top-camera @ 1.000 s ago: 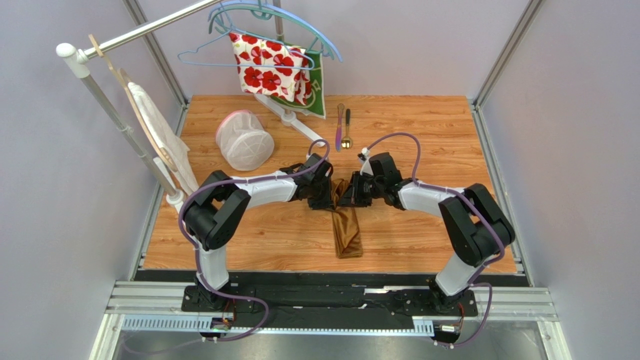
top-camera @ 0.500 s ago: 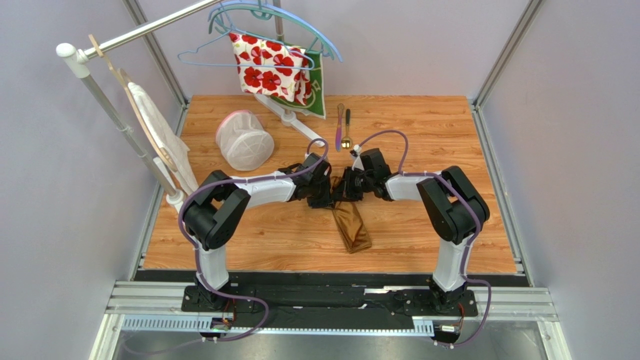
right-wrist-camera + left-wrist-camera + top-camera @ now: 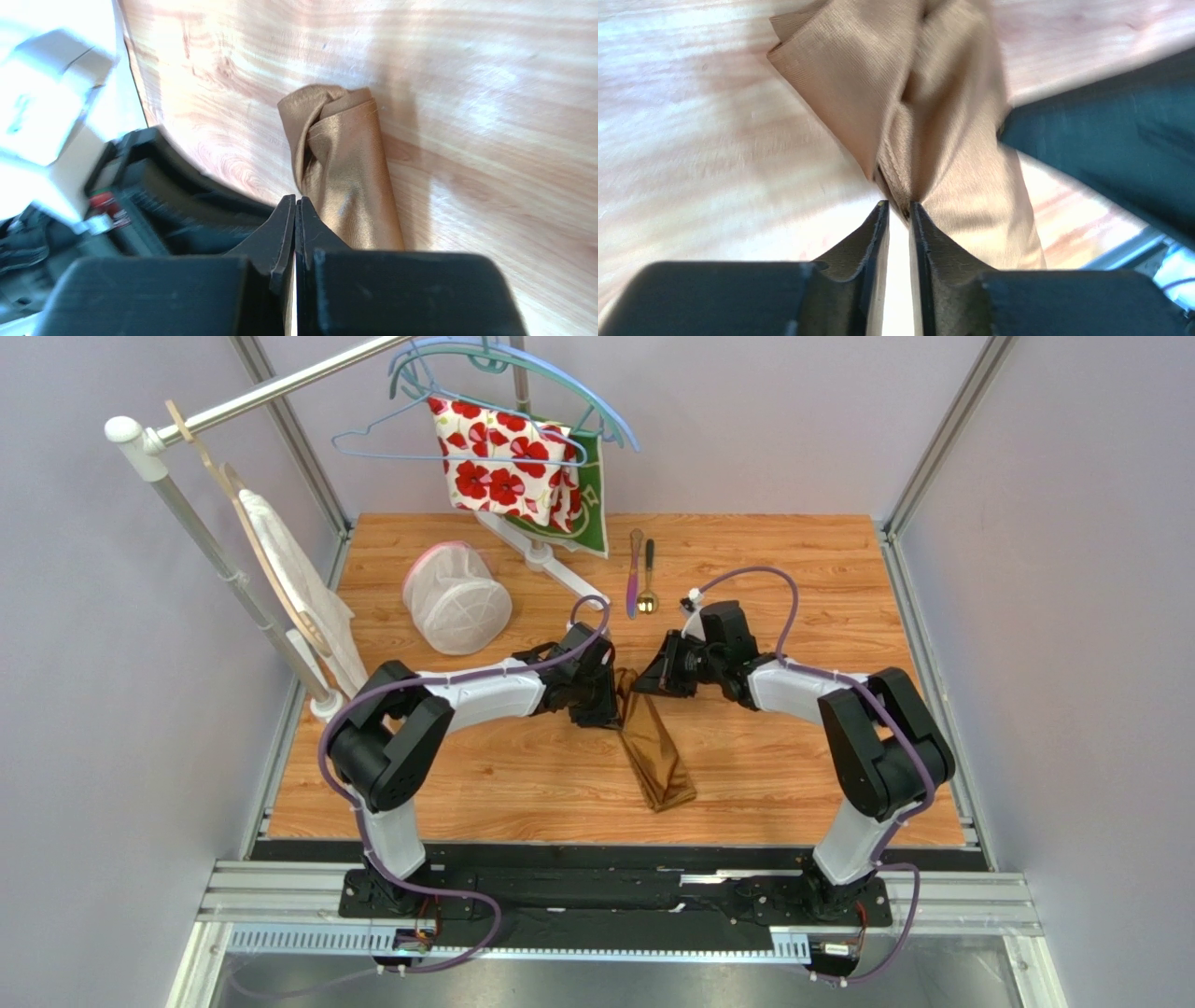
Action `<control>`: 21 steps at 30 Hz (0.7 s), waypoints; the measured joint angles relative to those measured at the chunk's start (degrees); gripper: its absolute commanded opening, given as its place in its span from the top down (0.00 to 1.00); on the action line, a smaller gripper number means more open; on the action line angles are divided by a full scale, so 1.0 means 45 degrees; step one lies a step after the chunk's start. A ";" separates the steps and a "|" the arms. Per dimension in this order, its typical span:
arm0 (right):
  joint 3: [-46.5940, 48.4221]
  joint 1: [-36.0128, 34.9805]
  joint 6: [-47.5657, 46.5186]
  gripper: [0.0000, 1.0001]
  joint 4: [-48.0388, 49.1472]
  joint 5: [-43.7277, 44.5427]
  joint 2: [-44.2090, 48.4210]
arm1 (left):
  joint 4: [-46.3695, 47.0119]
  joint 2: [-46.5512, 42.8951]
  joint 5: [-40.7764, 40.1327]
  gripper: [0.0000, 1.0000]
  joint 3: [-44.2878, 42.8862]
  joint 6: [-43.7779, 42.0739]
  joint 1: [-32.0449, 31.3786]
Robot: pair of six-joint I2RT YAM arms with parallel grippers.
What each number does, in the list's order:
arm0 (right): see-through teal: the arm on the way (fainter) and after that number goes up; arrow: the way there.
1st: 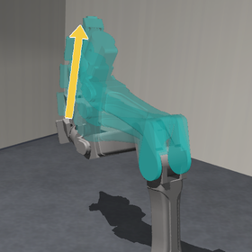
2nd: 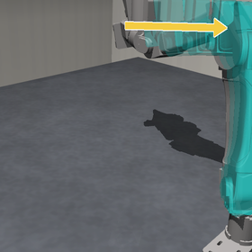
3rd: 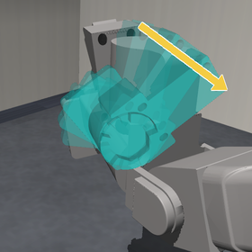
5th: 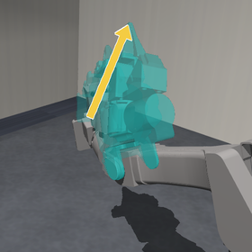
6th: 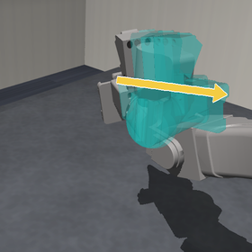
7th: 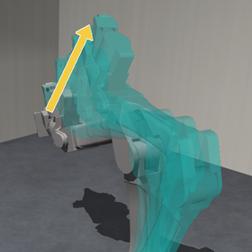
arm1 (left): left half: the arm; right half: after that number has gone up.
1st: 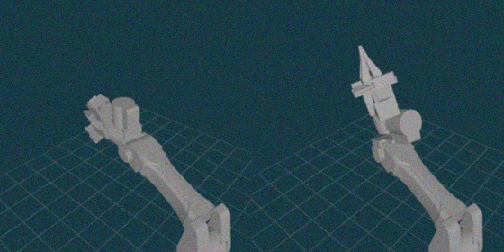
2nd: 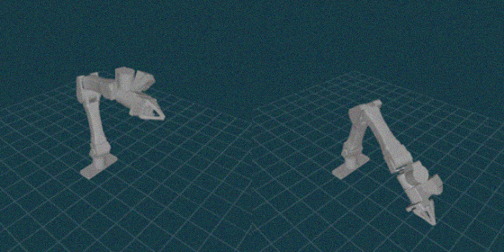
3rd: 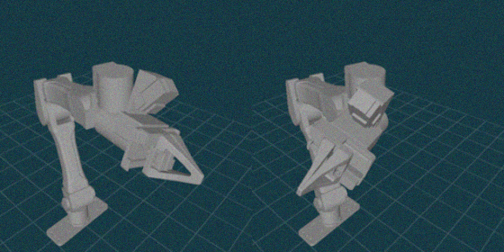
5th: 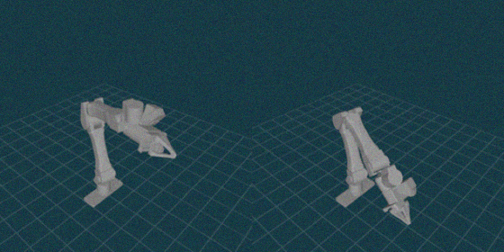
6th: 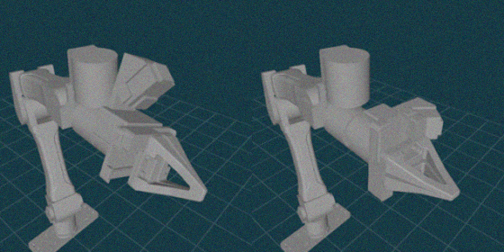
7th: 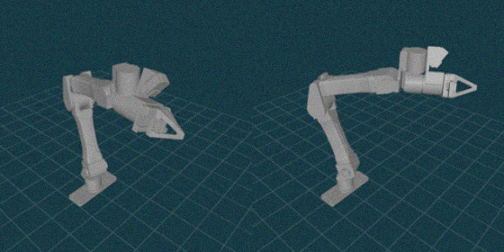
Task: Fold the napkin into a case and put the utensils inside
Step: Grasp the top corner of the smaller rectangle folded napkin from the folded napkin.
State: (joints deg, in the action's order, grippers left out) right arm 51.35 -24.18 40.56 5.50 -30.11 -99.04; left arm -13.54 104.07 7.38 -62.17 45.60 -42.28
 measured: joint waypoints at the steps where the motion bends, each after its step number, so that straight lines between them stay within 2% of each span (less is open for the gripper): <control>1: 0.0005 0.0078 -0.0005 0.98 0.0000 -0.0005 0.0063 | -0.0141 -0.0180 -0.0005 0.71 -0.0005 -0.0053 0.0000; 2: 0.0010 0.0151 -0.0010 0.98 0.0000 -0.0010 0.0063 | -0.0291 -0.0403 -0.0044 0.70 -0.0010 -0.0136 -0.0005; 4: 0.0044 0.0233 -0.0015 0.98 -0.0015 -0.0087 -0.0068 | -0.0714 -0.0831 -0.0155 0.58 -0.0117 -0.0330 -0.0005; 10: 0.0306 0.0267 0.0029 0.98 0.0029 -0.0350 -0.0801 | -0.2501 -0.1122 -0.1161 0.58 -0.1962 -0.1409 -0.0010; 12: 0.0350 0.0262 0.0053 0.98 0.0136 -0.0413 -0.0986 | -0.3002 -0.0685 -0.1472 0.62 -0.3152 -0.1928 -0.0010; 16: 0.0374 0.0262 0.0185 0.99 0.0398 -0.0525 -0.1277 | -0.3939 0.0889 -0.2176 0.62 -0.5595 -0.2793 -0.0044; 21: 0.0393 0.0262 0.0418 1.00 0.0631 -0.0559 -0.1491 | -0.4872 0.2161 -0.3055 0.62 -0.6261 -0.3366 -0.0160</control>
State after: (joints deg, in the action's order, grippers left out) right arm 53.12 -23.00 42.44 8.34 -32.62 -105.75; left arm -35.46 113.80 -6.37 -90.35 30.46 -43.00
